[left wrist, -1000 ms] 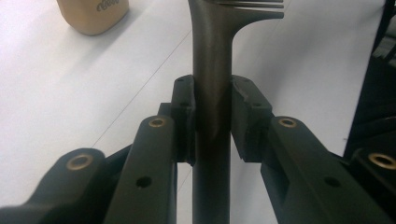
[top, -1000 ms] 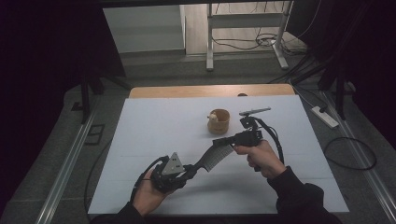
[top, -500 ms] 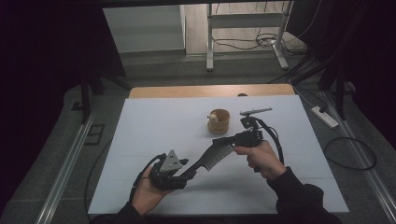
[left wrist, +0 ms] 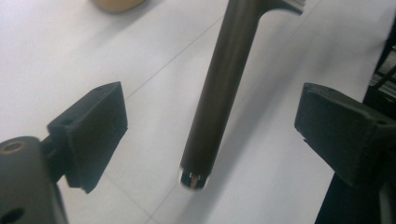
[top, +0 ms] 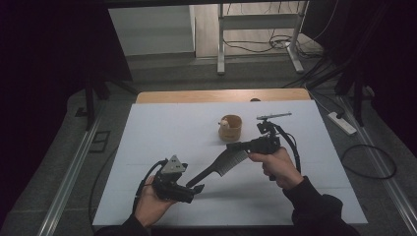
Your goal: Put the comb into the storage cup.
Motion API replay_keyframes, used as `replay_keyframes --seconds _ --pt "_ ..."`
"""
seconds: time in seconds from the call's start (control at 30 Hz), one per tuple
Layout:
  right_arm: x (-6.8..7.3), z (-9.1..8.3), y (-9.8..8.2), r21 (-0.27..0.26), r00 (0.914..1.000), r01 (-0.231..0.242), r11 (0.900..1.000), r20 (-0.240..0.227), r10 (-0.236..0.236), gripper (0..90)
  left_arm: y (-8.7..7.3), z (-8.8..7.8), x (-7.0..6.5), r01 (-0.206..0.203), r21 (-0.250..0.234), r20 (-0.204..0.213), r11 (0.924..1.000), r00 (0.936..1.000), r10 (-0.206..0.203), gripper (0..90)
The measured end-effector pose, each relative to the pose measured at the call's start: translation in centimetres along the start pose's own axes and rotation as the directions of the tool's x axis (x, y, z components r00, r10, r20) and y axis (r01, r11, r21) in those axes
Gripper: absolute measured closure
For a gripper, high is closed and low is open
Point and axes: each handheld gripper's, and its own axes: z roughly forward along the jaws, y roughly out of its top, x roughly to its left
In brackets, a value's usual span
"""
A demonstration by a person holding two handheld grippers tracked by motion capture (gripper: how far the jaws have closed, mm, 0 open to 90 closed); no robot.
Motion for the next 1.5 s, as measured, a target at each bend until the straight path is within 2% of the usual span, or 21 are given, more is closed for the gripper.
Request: replay_keyframes --seconds 0.1,0.2,0.53,0.67,0.77,0.87,1.0,1.5 --pt "0.0 -0.2 0.0 -0.009 0.9999 0.012 1.0 0.009 -0.012 84.1 -0.2 -0.2 0.1 0.018 0.005 0.013 0.9998 0.9997 -0.018 7.5" --pt "0.1 -0.4 -0.1 -0.016 0.9992 0.037 0.999 0.016 -0.037 84.1 -0.4 -0.5 0.3 0.027 0.013 0.002 0.9996 0.9996 -0.027 5.3" --pt "0.0 -1.1 -0.1 -0.038 0.9975 0.056 0.998 0.045 -0.055 84.1 -1.3 -2.1 1.2 0.099 -0.031 0.016 0.9946 0.995 -0.099 0.0" --pt "-0.1 -1.6 0.0 -0.054 0.9963 0.065 0.996 0.061 -0.061 84.1 -1.6 -2.7 1.3 0.097 -0.04 -0.001 0.9945 0.9953 -0.097 0.0" --pt "-0.3 -2.0 0.0 -0.066 0.9957 0.062 0.996 0.072 -0.058 84.1 -1.8 -3.0 1.2 0.076 -0.043 -0.028 0.9961 0.9966 -0.078 0.2" --pt "-0.5 -2.4 0.1 -0.078 0.9949 0.059 0.995 0.087 -0.052 84.1 -2.1 -3.2 1.3 0.074 -0.041 -0.039 0.9965 0.9964 -0.075 0.1" --pt "-0.7 -2.9 0.2 -0.09 0.9944 0.055 0.994 0.096 -0.046 84.1 -2.7 -3.8 1.6 0.104 -0.06 -0.025 0.9928 0.9941 -0.106 0.1" --pt "-1.3 -4.3 0.8 -0.129 0.9905 0.044 0.991 0.135 -0.026 84.2 -4.7 -5.6 2.1 0.168 -0.063 -0.041 0.9837 0.9844 -0.171 0.0"
